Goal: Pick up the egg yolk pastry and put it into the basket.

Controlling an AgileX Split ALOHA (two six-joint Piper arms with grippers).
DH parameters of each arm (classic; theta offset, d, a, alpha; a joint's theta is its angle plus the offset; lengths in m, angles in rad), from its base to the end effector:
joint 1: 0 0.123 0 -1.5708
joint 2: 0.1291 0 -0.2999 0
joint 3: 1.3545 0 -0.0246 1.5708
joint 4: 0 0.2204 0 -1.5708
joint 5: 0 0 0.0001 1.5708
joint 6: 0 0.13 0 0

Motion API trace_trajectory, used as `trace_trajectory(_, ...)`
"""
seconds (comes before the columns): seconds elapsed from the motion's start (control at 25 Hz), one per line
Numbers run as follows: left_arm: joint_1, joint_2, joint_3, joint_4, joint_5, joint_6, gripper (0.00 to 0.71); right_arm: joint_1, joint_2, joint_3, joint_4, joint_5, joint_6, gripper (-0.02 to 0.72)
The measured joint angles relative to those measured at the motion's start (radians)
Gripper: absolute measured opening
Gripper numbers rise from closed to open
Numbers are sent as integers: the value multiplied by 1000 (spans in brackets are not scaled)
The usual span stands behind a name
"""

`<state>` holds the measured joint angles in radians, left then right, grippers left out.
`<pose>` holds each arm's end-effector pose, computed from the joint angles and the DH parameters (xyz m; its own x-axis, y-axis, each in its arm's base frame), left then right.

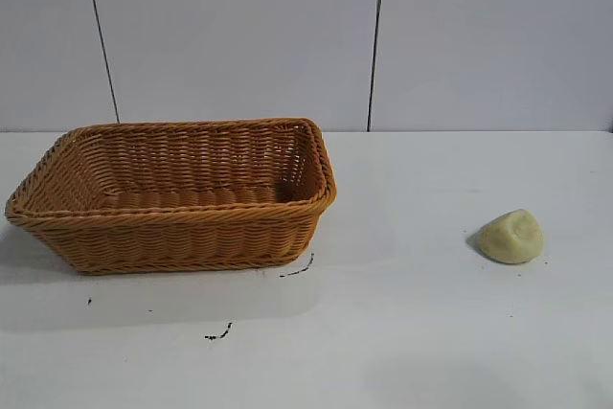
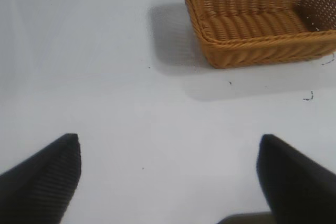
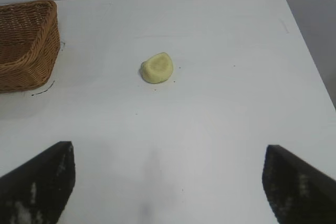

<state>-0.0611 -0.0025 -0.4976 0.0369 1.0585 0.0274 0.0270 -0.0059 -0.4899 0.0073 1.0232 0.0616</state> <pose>-0.0116 0.0049 0.2444 -0.4509 0.0731 -0.8896 0.0530 0.9971 0.0551 -0.0096 0.0005 0.2462 -0.4272 0.0538 -0.9026 -0.0047 0.9981 0.0618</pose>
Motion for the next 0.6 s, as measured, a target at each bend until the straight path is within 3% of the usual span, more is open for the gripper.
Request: trace_trajectory(0.6,0,0,0,0,0,0,693,0,11,0,3,0,0,697)
